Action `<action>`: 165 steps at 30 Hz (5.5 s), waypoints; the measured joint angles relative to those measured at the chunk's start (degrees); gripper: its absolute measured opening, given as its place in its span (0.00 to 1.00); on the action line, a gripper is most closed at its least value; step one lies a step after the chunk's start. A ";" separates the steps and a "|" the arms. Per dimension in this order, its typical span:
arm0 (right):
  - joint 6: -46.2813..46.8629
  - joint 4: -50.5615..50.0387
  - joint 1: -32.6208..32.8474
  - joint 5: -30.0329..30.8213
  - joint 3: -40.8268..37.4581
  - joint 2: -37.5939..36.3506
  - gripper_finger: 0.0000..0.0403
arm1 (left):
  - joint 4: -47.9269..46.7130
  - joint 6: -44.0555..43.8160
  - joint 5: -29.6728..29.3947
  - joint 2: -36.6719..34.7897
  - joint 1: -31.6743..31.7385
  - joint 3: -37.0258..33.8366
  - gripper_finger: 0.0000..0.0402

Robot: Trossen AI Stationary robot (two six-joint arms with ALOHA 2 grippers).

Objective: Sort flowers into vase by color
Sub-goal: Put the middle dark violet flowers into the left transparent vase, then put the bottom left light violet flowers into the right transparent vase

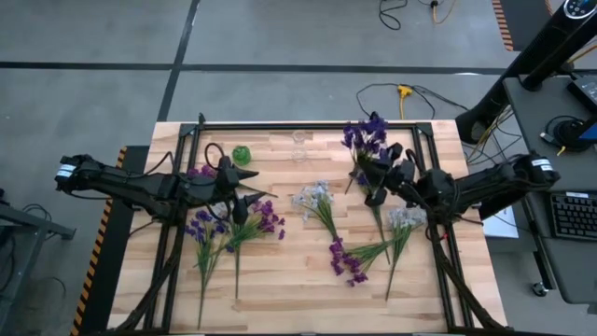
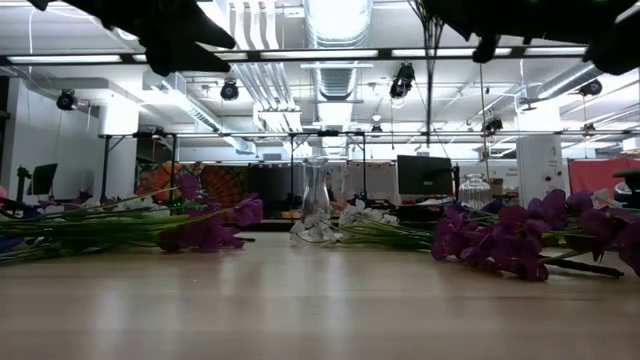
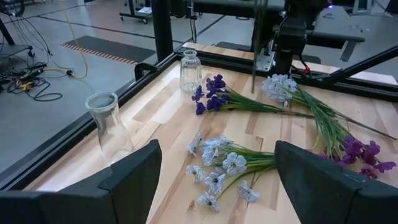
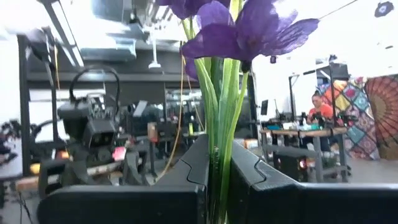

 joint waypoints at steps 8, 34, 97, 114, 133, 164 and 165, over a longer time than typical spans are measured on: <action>0.10 0.85 -8.11 -7.89 11.58 12.56 0.04 | 0.18 0.22 -0.01 0.00 0.00 0.00 0.73; -1.55 -7.13 -23.50 -12.68 46.94 41.86 0.04 | -0.37 1.55 -0.11 -0.07 0.00 0.00 0.73; -0.14 -21.39 -23.96 -12.18 46.11 41.57 0.50 | -0.43 1.81 -0.16 0.00 0.00 0.00 0.73; 0.74 -40.93 -23.94 -9.15 46.11 34.75 0.69 | -0.84 1.79 -0.13 0.00 0.00 0.00 0.73; 9.07 -82.27 -23.78 -9.38 46.11 14.92 0.71 | -10.51 -16.15 13.67 0.86 -4.72 0.00 0.73; 22.22 -110.36 -8.77 -9.39 41.82 7.35 0.67 | -45.37 -59.98 18.54 31.14 -25.74 12.35 0.73; 22.32 -110.38 -8.55 -9.30 41.82 7.35 0.67 | -46.70 -60.87 18.99 32.37 -25.73 12.35 0.73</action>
